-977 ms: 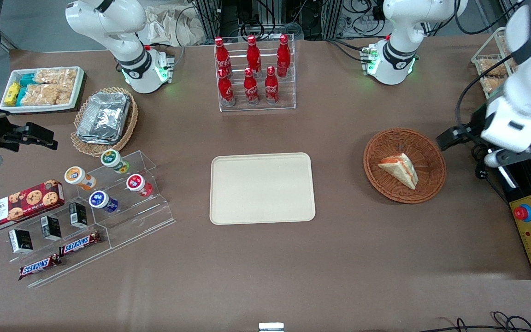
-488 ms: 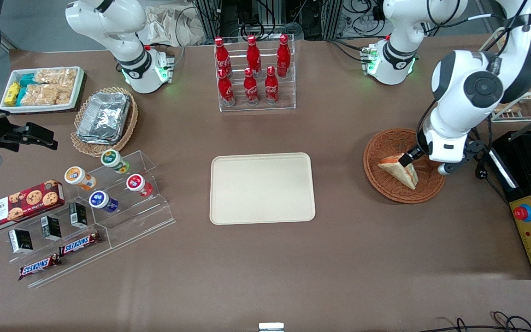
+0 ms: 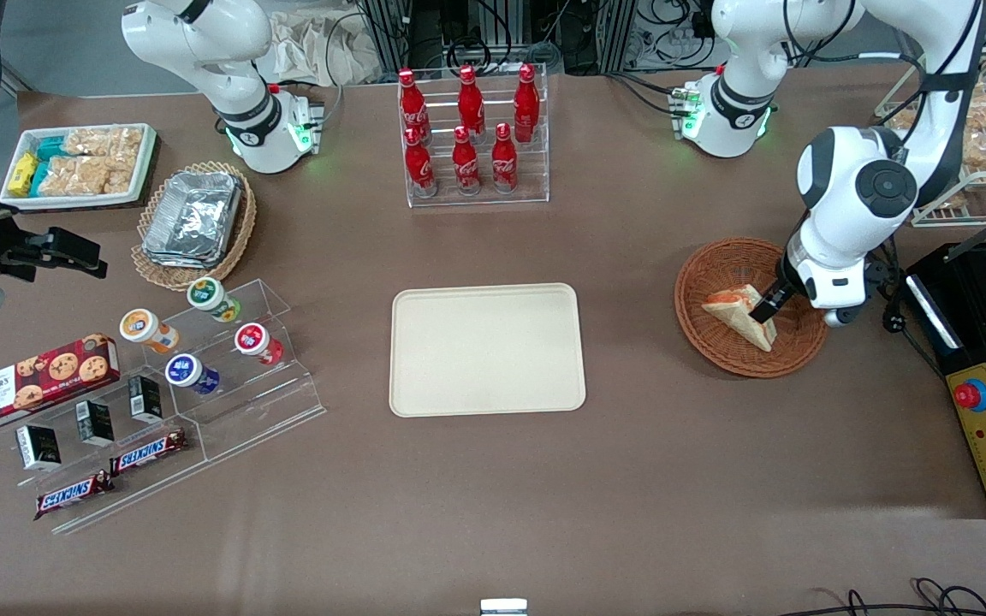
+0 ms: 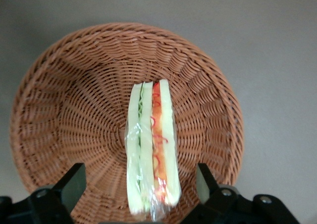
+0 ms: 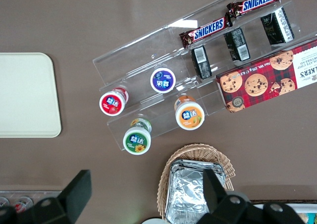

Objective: Place sandwich from basket to tray
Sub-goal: 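Lower the left gripper and close it on the wrapped sandwich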

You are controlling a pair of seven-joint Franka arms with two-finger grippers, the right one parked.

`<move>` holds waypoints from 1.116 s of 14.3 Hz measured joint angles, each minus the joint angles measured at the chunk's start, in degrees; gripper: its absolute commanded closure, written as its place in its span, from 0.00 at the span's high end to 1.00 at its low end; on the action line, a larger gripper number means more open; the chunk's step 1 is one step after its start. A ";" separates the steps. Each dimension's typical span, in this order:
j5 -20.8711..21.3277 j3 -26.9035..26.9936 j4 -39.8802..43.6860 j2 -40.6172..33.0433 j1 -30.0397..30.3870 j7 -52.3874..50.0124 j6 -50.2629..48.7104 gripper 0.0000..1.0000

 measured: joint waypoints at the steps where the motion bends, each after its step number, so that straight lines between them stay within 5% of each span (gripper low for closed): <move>1: -0.03 0.02 -0.59 1.48 0.11 -1.08 2.38 1.00; 5: -0.09 -0.15 -1.04 6.60 0.08 -2.43 7.32 0.97; 6: -0.10 -0.16 -1.63 7.16 0.07 -2.49 8.40 0.63; 7: -0.10 -0.16 -2.37 7.42 0.05 -2.51 9.41 0.01; 16: -0.31 -0.54 -2.18 4.83 -0.04 -3.44 10.88 0.00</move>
